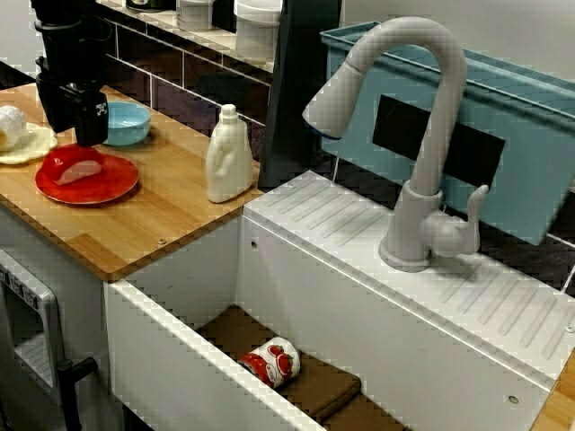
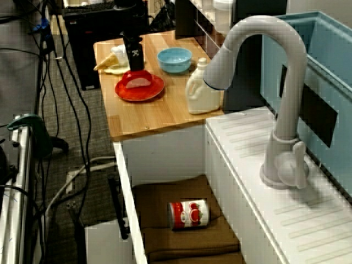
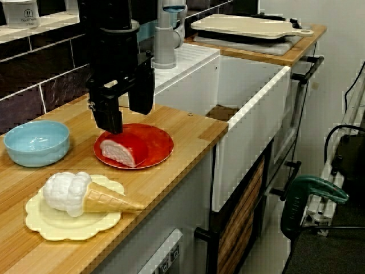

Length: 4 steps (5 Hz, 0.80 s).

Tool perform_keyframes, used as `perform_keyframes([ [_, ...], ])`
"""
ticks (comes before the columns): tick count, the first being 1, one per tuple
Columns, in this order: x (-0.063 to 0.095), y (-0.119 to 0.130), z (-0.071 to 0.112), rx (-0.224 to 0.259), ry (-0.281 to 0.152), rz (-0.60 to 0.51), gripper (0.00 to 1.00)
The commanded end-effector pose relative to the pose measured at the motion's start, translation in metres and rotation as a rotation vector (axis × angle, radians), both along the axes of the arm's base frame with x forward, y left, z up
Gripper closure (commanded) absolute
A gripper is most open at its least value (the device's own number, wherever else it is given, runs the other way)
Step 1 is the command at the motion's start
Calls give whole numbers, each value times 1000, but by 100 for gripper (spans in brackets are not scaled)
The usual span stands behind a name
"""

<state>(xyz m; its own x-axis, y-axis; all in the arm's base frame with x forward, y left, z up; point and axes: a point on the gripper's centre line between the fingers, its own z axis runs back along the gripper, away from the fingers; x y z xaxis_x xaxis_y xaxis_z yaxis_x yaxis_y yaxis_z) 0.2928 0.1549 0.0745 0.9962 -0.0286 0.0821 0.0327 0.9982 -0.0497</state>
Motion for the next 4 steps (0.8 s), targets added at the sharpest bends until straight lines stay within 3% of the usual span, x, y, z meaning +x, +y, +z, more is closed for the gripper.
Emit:
perform_keyframes([
  [1,-8,11,9,46,-55,15,0],
  [4,-8,15,-11,53,-43,52,0],
])
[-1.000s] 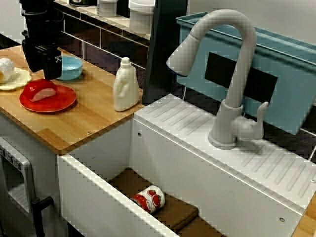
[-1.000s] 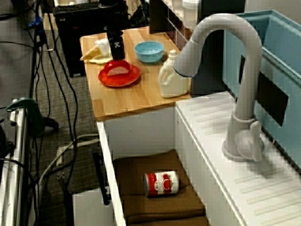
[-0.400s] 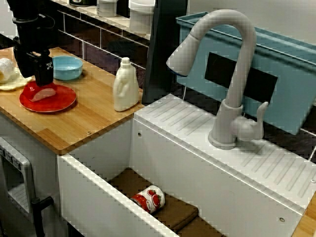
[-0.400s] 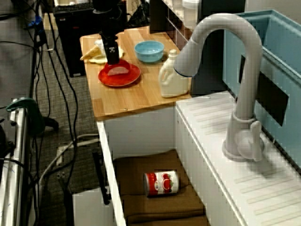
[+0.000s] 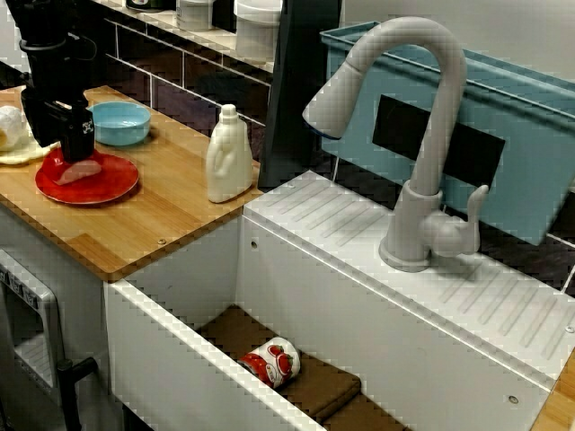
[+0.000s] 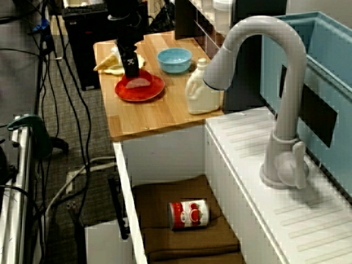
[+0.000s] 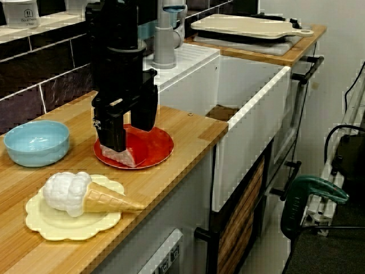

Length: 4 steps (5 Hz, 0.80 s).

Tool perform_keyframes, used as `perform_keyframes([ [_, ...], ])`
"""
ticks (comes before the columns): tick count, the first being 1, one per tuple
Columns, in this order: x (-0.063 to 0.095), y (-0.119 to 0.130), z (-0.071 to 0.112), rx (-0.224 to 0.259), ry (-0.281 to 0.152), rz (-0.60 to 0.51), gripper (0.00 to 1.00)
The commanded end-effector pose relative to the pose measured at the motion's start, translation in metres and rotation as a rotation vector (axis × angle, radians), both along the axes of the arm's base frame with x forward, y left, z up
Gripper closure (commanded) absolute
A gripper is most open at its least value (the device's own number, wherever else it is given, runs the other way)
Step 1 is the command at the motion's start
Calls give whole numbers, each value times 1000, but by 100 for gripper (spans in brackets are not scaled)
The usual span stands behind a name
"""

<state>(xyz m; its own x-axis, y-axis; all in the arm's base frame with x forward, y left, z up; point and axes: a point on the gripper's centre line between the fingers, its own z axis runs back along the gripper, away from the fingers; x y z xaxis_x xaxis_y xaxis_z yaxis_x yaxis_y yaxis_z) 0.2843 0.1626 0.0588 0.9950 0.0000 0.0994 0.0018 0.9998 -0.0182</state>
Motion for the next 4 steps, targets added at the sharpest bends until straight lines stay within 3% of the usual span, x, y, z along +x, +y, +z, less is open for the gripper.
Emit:
perform_keyframes([
  [1,3,8,-4,26,-18,34,0],
  [3,7,9,-13,12,-2,50,0],
  [4,9,8,-16,-8,14,45,100],
])
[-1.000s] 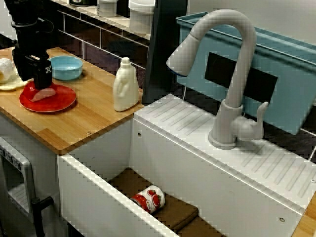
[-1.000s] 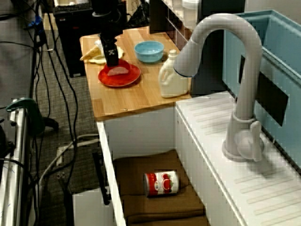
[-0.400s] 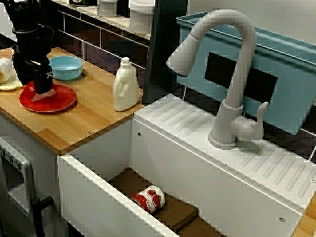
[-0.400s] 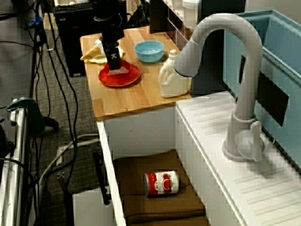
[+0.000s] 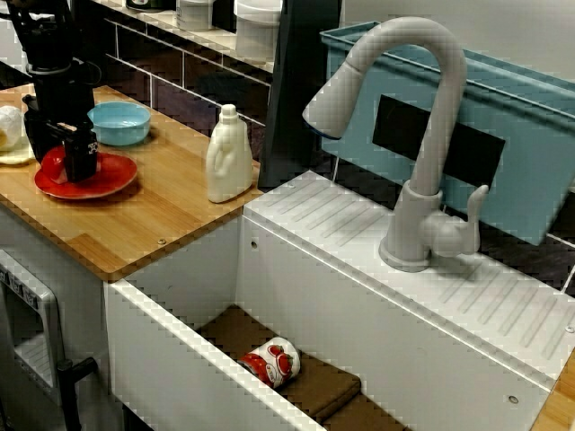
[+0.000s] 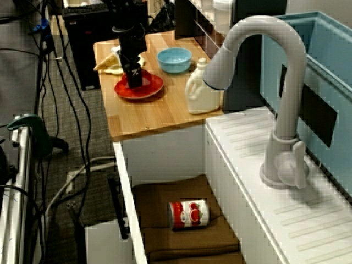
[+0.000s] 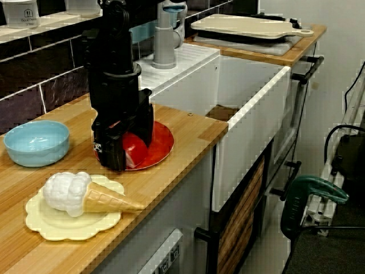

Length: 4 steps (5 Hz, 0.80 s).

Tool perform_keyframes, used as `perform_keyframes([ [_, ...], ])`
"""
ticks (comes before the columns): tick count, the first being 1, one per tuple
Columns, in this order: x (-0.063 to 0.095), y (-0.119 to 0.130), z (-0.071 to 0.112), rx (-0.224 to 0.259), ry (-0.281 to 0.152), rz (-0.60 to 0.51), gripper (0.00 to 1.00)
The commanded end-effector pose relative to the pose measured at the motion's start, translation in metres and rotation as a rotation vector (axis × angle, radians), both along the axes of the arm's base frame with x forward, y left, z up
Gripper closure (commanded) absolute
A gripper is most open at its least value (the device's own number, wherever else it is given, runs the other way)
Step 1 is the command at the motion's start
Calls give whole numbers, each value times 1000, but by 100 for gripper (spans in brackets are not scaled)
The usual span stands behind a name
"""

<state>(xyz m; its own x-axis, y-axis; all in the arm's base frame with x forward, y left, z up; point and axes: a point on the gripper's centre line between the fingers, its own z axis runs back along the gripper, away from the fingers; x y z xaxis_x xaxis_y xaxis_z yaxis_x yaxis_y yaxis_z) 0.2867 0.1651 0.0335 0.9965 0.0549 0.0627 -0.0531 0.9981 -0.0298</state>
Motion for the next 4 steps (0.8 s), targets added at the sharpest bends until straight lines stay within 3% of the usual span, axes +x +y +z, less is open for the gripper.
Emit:
perform_keyframes([
  [1,8,5,15,-18,-20,-21,100],
  [3,13,0,38,-65,-27,-35,100],
  [4,19,1,47,-67,-56,-29,100],
])
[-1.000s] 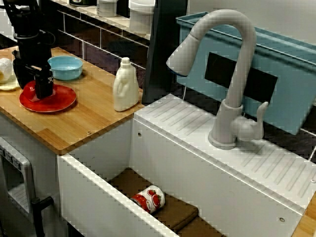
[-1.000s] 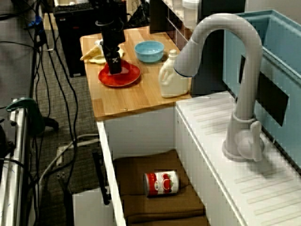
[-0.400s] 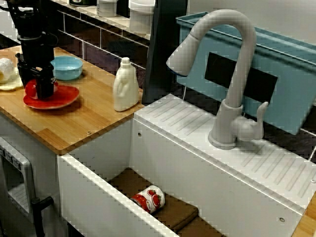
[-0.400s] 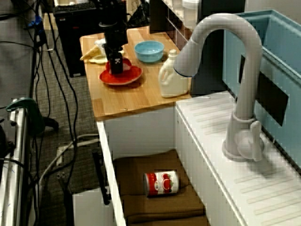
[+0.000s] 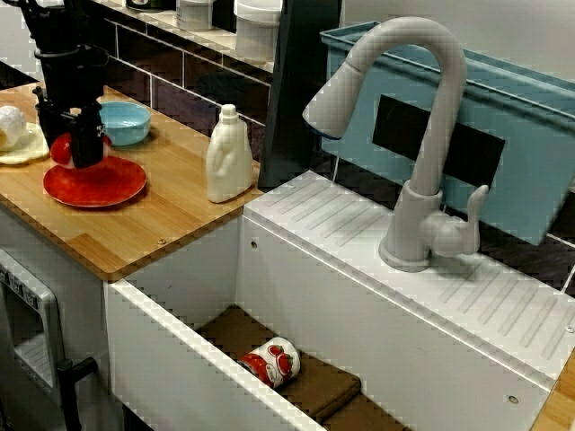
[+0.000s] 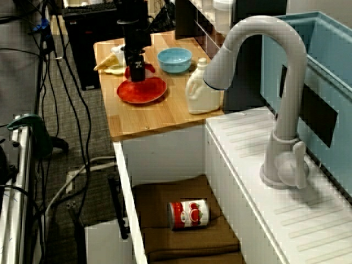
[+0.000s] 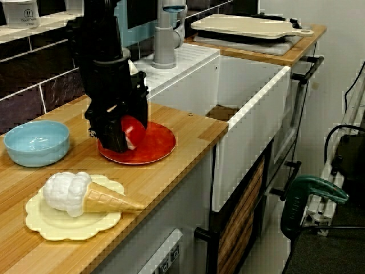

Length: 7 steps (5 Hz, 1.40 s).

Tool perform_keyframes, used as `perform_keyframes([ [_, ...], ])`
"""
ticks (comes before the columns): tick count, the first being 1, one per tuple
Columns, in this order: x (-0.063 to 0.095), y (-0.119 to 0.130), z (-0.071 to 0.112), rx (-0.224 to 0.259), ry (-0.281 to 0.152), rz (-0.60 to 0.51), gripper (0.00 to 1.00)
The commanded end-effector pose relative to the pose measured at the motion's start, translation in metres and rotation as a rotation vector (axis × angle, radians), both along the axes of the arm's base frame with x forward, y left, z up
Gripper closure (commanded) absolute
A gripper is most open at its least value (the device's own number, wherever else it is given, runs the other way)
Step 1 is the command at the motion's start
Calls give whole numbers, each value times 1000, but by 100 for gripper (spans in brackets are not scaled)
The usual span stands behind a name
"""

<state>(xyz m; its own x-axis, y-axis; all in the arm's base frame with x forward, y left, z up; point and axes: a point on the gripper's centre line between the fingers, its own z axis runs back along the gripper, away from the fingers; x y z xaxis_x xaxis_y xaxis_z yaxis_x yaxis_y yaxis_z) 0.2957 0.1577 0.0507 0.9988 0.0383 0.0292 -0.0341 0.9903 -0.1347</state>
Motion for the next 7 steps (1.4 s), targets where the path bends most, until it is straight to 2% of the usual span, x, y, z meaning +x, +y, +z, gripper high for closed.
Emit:
perform_keyframes([
  [1,22,11,36,49,-111,33,100],
  [3,51,20,56,57,-147,86,100],
  [4,60,29,56,70,-179,143,100],
  [5,66,37,51,100,-167,148,100],
  [6,63,40,48,108,-174,149,100],
  [7,64,41,37,113,-159,160,100],
])
